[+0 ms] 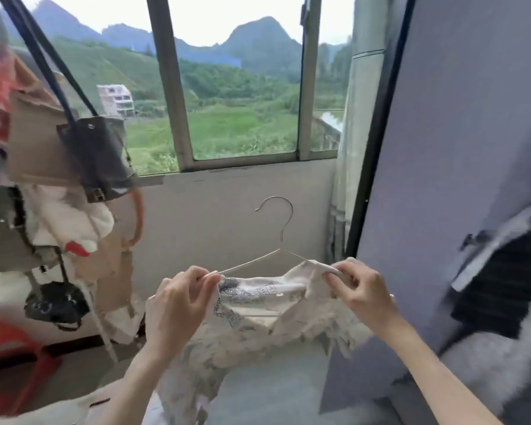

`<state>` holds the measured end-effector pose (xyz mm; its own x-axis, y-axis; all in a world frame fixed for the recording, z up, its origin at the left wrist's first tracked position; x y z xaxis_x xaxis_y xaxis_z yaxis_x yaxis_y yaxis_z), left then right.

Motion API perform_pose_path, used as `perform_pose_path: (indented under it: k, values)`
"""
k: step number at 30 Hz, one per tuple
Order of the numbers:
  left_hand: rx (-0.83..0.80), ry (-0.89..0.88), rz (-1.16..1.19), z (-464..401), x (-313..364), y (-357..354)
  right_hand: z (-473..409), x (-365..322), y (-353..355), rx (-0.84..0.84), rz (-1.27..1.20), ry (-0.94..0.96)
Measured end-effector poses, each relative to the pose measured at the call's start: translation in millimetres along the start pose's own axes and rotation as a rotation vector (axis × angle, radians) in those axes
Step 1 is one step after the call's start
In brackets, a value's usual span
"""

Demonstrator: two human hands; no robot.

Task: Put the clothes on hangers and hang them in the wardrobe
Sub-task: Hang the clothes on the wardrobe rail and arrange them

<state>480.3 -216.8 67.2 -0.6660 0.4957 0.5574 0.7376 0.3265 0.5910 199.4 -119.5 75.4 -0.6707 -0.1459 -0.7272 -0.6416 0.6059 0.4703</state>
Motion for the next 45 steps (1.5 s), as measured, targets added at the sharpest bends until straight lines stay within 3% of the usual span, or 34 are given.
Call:
perform_pose_path:
  k: [9, 21, 27, 31, 35, 38, 40, 45]
  values:
    - [-0.316, -0.303, 0.310, -37, 115, -123, 48, 39, 121, 0.269, 0.168, -0.336]
    - [-0.697, -0.544, 0.544, 60, 278, -262, 171, 61, 247, 0.703, 0.652, -0.687]
    - [-0.944, -0.675, 0.603, 118, 371, -335, 213, 94, 318, 0.771, 0.919, -0.883]
    - [-1.067, -0.813, 0.634, 157, 429, -364, 232, 117, 362, 0.811, 0.980, -1.000]
    - [-1.209, -0.960, 0.538, 205, 477, -391, 260, 134, 393, 0.747, 0.985, -1.184]
    - [-1.346, -0.952, 0.446, 243, 506, -415, 288, 144, 407, 0.754, 0.932, -1.330]
    - [-1.350, -0.974, 0.459, 262, 524, -426, 306, 149, 409, 0.775, 0.887, -1.432]
    - [-1.090, -1.216, 0.502, 281, 589, -430, 349, 152, 406, 0.850, 0.769, -1.619]
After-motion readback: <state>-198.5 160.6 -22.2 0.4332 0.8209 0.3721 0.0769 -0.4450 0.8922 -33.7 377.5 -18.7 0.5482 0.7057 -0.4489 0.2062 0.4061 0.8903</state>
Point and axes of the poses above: each hand's wrist, its own z-axis away from the middle knuckle, its own y-axis out of the back of the hand, x = y × z, the point moved 4 cm from there along -z, towards the middle knuckle, and after that the axes turned 5 degrees about x, right-handed, at the moved point
